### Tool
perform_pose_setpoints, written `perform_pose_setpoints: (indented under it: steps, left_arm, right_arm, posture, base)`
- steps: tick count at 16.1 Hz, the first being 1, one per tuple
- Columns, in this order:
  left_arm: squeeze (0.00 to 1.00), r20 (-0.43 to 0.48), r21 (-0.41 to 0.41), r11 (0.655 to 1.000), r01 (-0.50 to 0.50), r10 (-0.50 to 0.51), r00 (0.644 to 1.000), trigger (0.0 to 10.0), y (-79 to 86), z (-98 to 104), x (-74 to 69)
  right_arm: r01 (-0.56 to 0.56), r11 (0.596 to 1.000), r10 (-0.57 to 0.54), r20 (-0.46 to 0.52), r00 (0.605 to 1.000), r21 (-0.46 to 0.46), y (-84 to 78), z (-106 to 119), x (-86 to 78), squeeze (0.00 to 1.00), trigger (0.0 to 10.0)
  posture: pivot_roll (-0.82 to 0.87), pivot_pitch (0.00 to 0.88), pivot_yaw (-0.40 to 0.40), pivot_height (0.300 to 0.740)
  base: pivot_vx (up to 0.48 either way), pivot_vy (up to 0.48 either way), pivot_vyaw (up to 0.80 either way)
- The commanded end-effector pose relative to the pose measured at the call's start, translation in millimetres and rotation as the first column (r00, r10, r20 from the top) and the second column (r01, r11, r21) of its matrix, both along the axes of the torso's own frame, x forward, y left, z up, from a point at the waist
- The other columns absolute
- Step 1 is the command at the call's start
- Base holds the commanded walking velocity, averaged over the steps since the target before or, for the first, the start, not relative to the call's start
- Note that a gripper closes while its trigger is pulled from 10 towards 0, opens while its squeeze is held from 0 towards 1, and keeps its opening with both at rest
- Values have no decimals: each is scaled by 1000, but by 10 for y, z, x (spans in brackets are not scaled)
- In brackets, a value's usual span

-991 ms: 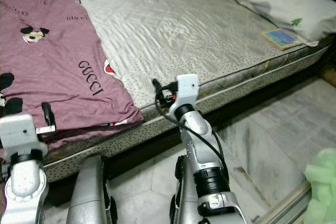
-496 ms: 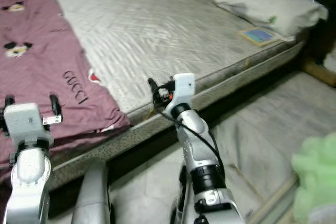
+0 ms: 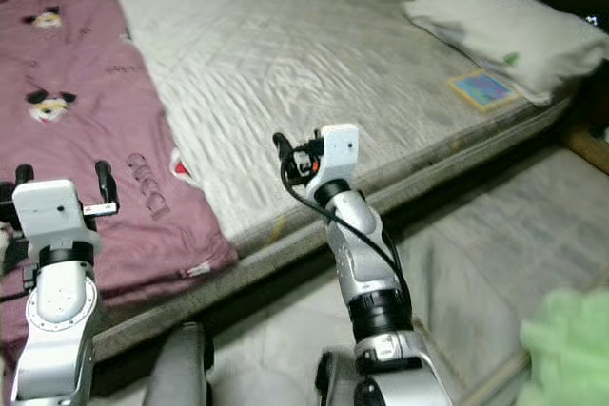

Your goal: Clean up the room

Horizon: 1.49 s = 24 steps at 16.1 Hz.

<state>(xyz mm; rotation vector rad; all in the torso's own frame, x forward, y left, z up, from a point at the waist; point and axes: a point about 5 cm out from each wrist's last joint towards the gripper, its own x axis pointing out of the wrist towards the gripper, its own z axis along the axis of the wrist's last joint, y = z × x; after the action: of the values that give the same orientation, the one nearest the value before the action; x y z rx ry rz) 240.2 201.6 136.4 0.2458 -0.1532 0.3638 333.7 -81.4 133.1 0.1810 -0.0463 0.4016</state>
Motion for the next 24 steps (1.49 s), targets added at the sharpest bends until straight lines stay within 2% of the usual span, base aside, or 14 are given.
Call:
perform_pose_setpoints:
  steps: [1, 6, 8, 12, 16, 21, 24]
  left_arm:
    - [0, 0, 14, 1000, 19, -19, 1000, 10000, -13, 8, 21]
    - [0, -12, 15, 1000, 23, -22, 1000, 10000, -19, -4, 43]
    - [0, -68, 21, 999, 28, -26, 997, 10000, -30, -66, 83]
    - [0, -98, 13, 999, 40, -39, 994, 10000, -35, -102, 127]
    - [0, -99, 25, 994, 109, -106, 989, 10000, -126, -101, 151]
    - [0, -71, -39, 993, 113, -115, 991, 10000, -126, -84, 153]
    - [0, -59, -69, 991, 116, -120, 991, 10000, -134, -80, 151]
  right_arm:
    - [-11, 1000, 11, 9, 1000, 3, 25, 21, 12, 0, 10000]
    - [-15, 1000, 15, 13, 1000, -2, 28, 27, 23, 0, 10000]
    - [-14, 1000, 15, 13, 1000, -8, 28, 25, 32, 0, 10000]
    - [-25, 1000, 25, 15, 1000, -19, 72, 25, 29, 0, 10000]
    - [-30, 999, 30, 11, 999, -18, 57, 12, 28, 0, 10000]
    - [-27, 999, 28, 8, 1000, -31, 32, -7, 21, 0, 10000]
    - [-30, 999, 30, 10, 999, -37, 28, -6, 23, 0, 10000]
  posture:
    - [35, 0, -25, 740]
    - [34, 0, -27, 740]
    - [32, 0, -31, 740]
    - [28, 0, -40, 740]
    - [24, 0, -44, 740]
    - [13, 0, -47, 740]
    - [13, 0, -52, 740]
  base:
    - [0, 0, 0]
    - [0, 0, 0]
    - [0, 0, 0]
    - [0, 0, 0]
    - [0, 0, 0]
    - [0, 0, 0]
    - [0, 467, 0]
